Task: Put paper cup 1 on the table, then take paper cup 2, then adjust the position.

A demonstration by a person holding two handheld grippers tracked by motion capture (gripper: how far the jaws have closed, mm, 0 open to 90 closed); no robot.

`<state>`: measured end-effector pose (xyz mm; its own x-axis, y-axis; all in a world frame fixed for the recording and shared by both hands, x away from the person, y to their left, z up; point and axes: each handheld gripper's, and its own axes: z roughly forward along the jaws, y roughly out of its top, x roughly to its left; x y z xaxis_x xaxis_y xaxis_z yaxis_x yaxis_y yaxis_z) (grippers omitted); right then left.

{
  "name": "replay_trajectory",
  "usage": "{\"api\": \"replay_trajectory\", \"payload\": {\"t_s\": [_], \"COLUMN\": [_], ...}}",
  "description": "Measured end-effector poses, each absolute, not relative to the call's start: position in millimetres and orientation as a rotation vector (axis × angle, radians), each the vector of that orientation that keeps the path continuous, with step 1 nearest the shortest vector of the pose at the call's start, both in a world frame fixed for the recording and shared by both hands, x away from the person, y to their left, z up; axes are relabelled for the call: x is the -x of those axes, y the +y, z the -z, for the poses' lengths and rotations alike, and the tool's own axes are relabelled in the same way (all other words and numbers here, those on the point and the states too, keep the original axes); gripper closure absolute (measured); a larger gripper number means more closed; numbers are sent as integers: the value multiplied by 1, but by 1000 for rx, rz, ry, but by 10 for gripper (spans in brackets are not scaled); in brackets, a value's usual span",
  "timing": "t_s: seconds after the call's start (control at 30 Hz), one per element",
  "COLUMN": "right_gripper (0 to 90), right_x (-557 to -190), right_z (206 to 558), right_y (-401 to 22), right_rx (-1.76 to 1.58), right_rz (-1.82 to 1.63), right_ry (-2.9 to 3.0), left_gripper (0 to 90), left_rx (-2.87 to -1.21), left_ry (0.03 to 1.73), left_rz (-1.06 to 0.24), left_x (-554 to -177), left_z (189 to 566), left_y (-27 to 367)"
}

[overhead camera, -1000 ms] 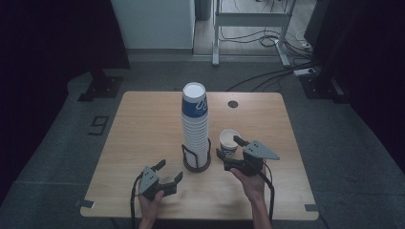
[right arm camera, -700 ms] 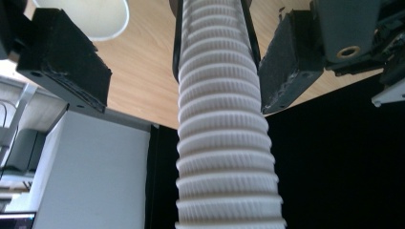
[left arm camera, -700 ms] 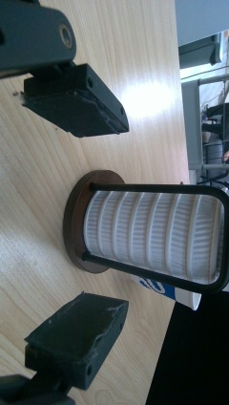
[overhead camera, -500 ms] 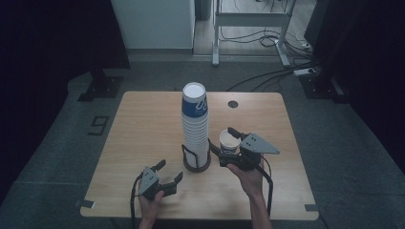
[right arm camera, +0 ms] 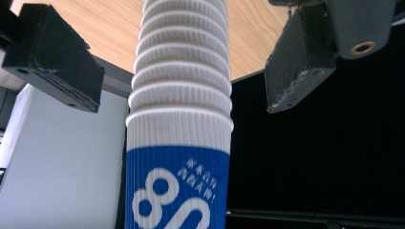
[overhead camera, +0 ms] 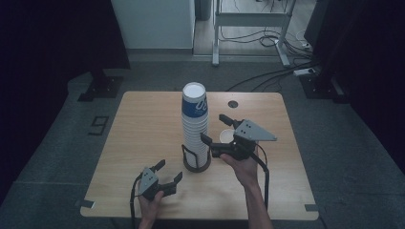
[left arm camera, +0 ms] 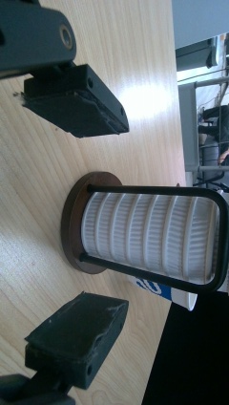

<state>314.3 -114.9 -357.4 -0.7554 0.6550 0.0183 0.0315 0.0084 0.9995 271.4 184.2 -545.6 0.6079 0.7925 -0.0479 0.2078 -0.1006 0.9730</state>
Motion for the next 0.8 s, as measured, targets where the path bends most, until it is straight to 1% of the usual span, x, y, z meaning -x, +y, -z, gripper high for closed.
{"api": "replay_trajectory", "payload": {"t_s": [0.33,0.8], "right_gripper": [127,126], "right_x": [-324,-347], "right_z": [338,330], "right_y": [-103,-86], "right_rx": [-674,-689], "right_rz": [-1783,-1750], "right_ry": [1836,1856], "left_gripper": [150,154], "left_rx": [-1639,-1631], "left_ry": [842,840], "left_rz": [-611,-612], "left_x": [-271,-271], "left_z": [546,546], "left_y": [185,185]}}
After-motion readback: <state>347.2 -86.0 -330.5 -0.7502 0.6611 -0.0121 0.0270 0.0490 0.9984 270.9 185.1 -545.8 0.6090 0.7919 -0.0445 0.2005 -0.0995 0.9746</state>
